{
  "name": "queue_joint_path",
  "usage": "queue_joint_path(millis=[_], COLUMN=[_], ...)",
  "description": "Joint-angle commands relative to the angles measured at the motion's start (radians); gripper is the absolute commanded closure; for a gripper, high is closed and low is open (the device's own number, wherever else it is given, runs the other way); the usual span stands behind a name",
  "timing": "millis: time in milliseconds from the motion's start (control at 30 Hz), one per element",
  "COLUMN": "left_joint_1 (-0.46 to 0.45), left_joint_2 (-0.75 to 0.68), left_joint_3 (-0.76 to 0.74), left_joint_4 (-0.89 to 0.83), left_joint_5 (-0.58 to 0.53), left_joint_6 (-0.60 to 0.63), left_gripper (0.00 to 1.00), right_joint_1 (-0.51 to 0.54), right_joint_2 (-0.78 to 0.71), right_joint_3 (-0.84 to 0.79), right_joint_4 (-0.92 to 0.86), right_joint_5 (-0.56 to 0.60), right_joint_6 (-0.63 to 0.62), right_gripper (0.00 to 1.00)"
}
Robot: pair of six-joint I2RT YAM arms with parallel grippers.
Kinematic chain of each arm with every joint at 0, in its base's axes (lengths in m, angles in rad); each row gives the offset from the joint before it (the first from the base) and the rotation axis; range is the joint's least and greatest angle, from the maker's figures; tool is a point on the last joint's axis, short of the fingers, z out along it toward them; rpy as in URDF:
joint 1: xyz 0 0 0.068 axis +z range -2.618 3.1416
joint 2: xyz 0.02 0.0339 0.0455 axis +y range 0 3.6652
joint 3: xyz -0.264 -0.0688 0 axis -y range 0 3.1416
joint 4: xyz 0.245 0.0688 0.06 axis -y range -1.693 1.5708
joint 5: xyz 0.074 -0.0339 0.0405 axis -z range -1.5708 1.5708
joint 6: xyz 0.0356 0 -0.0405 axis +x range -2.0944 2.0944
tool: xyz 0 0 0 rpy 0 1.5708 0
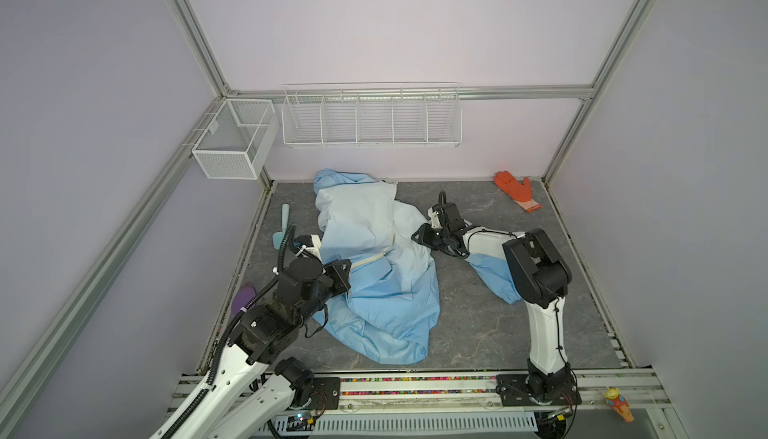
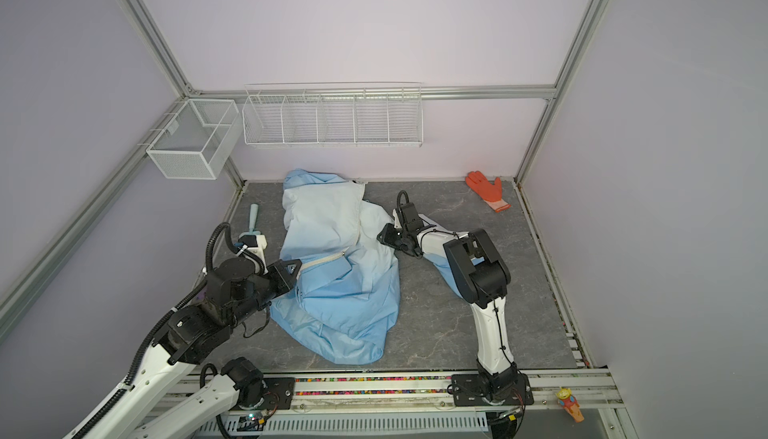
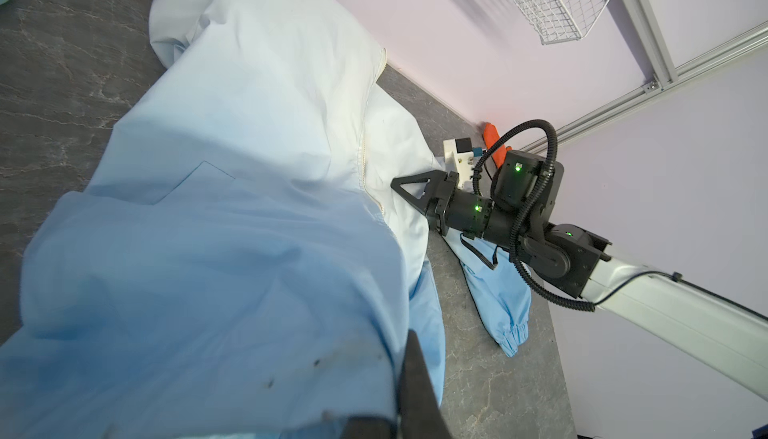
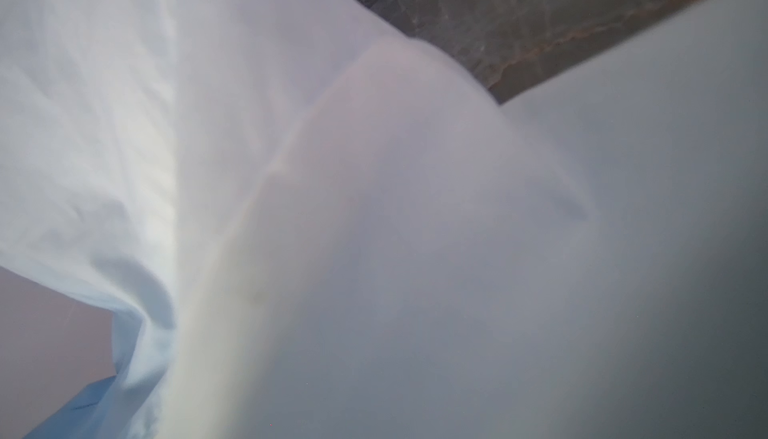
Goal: Zip up the jacket
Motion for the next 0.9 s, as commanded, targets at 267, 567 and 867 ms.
queue_joint_path(millis=[267, 567, 867], left_joint_1=[0.141, 0.208, 0.206], left_joint_2=[0.124, 0.456, 0.352], left_joint_3=[0.009, 0.229, 0.065], left_joint_4=[0.086, 0.274, 0.258], left_joint_5=[-0.093, -0.04, 0.094], left_joint_6=[0.194, 0.452, 0.283], left_gripper=[1.0, 1.0, 1.0], right_joint_1=[-0.205, -0.286, -0.206], right_joint_2=[-0.483, -0.802, -0.9], right_joint_3=[-0.272, -0.687, -0.925], right_joint_4=[0.135, 0.088, 0.051], right_joint_5=[0.059, 0.087, 0.078], right_joint_6=[0.02, -0.04, -0.034], right_gripper=[0.93, 0.93, 0.48])
